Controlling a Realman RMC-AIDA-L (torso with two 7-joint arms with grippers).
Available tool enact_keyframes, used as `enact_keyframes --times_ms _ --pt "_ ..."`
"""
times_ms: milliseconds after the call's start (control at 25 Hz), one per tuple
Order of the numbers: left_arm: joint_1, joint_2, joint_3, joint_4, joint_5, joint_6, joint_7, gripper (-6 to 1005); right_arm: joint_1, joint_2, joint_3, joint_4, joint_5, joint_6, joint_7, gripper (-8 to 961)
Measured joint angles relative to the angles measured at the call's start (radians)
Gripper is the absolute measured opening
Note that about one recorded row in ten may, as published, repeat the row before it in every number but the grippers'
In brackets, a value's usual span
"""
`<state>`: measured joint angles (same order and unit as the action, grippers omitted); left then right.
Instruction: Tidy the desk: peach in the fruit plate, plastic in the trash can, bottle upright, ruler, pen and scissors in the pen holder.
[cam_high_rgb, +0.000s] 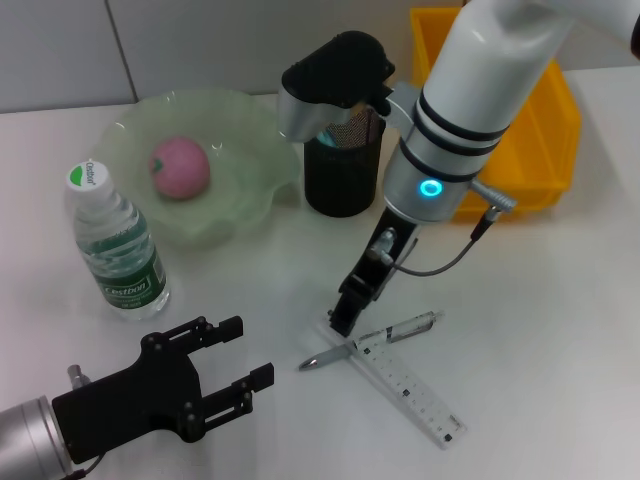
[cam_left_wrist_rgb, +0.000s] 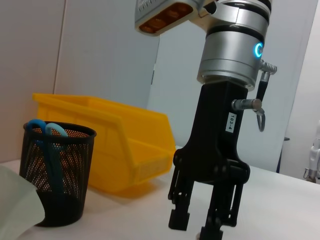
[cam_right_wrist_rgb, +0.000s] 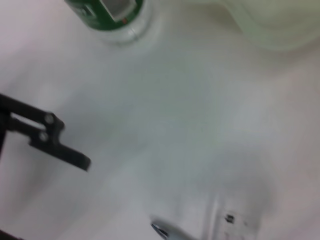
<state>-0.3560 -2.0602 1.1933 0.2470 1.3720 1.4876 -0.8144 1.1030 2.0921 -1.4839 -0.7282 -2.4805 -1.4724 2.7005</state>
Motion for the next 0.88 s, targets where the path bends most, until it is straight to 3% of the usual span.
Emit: enact_keyframes --times_ms 320,880 --pt "0.0 0.0 -0.002 0.001 0.0 0.005 -0.006 670 0.001 0.0 -0.077 0.022 0.041 0.061 0.02 632" --pt "0.008 -0.001 0.002 0.025 0.001 0.015 -0.04 670 0.019 0.0 -0.126 0.072 0.039 0.124 0.096 632"
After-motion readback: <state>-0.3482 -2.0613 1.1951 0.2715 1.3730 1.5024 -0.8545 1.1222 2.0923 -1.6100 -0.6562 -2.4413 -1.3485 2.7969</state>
